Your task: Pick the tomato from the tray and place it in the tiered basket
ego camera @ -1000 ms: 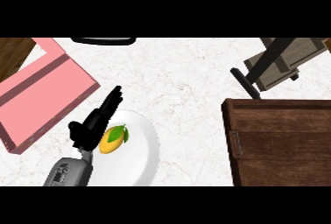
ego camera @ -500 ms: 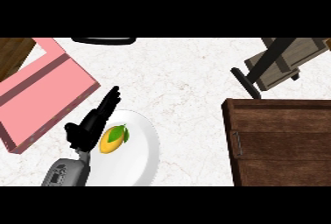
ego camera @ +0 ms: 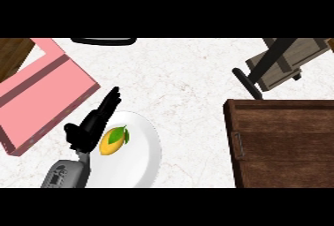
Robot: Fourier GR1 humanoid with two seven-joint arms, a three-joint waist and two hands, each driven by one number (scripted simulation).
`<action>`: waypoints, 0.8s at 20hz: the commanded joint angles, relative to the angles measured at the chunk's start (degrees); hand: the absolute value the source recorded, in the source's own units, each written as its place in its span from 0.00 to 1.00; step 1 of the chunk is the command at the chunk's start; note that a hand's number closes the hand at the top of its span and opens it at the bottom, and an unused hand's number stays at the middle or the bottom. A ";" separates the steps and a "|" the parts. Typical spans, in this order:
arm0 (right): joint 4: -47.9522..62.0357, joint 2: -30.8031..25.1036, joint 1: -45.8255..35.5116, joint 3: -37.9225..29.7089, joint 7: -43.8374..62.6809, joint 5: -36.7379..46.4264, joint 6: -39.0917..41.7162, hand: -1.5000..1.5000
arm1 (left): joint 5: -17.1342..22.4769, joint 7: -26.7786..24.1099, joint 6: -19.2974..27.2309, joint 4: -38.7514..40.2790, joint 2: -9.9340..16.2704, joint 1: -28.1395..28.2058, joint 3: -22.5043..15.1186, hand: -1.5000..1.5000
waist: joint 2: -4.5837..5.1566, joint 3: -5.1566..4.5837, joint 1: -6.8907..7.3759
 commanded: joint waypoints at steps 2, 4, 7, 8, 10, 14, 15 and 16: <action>1.29 1.07 -3.32 -2.80 2.60 -1.84 -6.95 0.00 | 1.28 0.32 -1.56 1.14 1.80 -0.98 2.00 0.50 | -0.35 -0.02 -0.83; 1.62 -0.15 0.31 -2.83 -2.55 -0.74 -11.82 0.00 | -1.02 -1.00 1.41 1.62 -0.76 -0.78 0.34 0.50 | 0.16 0.01 -0.46; -0.45 -1.66 1.30 0.47 -2.27 3.36 -15.72 0.00 | -0.06 1.05 0.63 -1.96 -0.19 1.71 0.17 0.50 | -0.69 0.02 -1.32; 0.12 -2.41 -0.81 2.27 0.01 5.95 -17.35 0.00 | -0.88 -1.19 0.61 -0.05 0.12 1.83 0.22 0.50 | -0.38 -0.07 -1.00; -0.18 -4.79 -0.65 5.06 2.71 9.99 -18.80 0.00 | 0.03 -0.64 0.15 0.12 0.26 0.92 0.96 0.50 | -0.72 -0.12 -2.06; -3.23 -8.24 -0.14 8.16 5.07 15.33 -22.99 0.00 | 1.15 2.33 0.89 -1.06 0.85 0.29 2.69 0.50 | -1.33 -0.07 -3.21; -4.00 -10.66 -0.15 8.34 3.85 15.85 -21.85 0.00 | 2.20 -0.75 -1.31 1.50 2.26 1.28 3.92 0.50 | -1.23 -0.11 -3.64; -5.11 -12.41 0.55 7.81 4.23 15.63 -21.01 0.00 | 0.45 0.52 0.82 -2.93 0.66 3.75 1.62 0.50 | -1.76 -0.01 -3.62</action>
